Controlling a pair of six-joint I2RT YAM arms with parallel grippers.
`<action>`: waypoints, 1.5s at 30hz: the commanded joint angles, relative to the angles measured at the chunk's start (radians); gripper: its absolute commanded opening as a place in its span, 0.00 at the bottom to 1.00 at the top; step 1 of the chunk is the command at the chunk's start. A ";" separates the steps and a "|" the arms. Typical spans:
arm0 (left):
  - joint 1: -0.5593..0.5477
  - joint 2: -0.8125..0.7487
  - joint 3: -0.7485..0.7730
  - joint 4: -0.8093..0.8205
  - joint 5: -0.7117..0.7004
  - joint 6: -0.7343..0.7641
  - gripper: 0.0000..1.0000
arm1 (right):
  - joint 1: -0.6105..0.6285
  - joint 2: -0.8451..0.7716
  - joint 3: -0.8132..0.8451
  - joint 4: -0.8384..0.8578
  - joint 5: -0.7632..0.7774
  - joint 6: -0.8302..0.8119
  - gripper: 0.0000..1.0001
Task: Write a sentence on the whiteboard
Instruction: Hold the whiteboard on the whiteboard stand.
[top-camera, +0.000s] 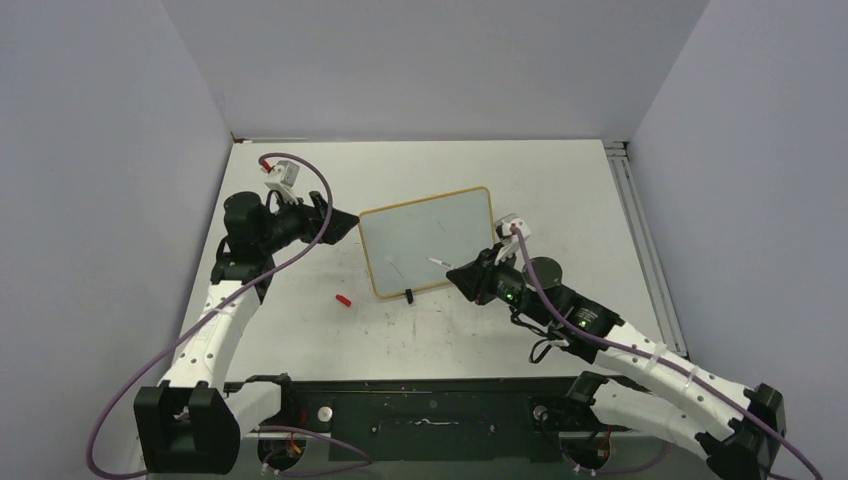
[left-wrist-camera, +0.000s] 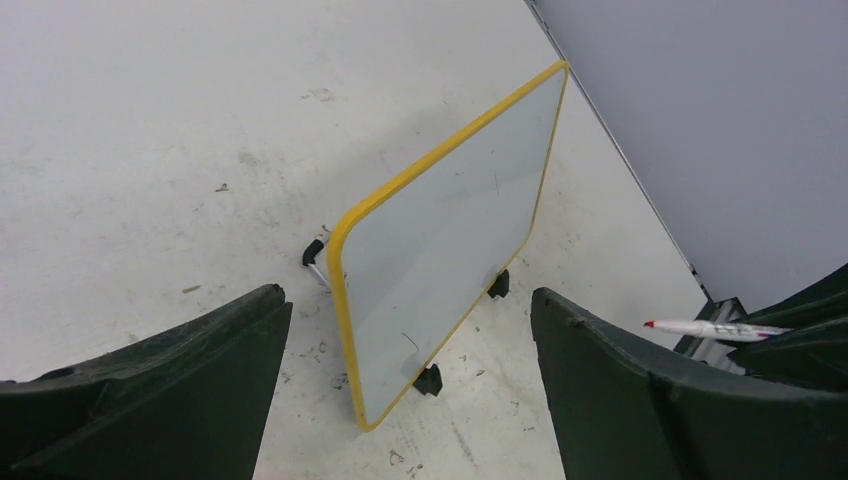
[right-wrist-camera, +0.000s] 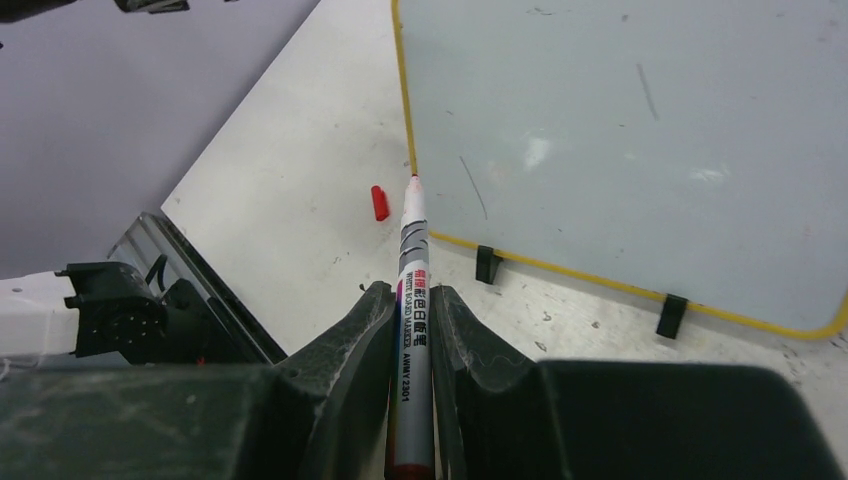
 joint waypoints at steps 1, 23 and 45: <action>0.011 0.072 0.030 0.124 0.138 -0.057 0.87 | 0.140 0.125 0.040 0.222 0.249 -0.044 0.05; -0.002 0.246 0.038 0.146 0.100 -0.138 0.47 | 0.165 0.597 0.184 0.625 0.241 -0.113 0.05; -0.047 0.327 0.054 0.098 0.055 -0.102 0.33 | 0.138 0.719 0.234 0.690 0.239 -0.135 0.05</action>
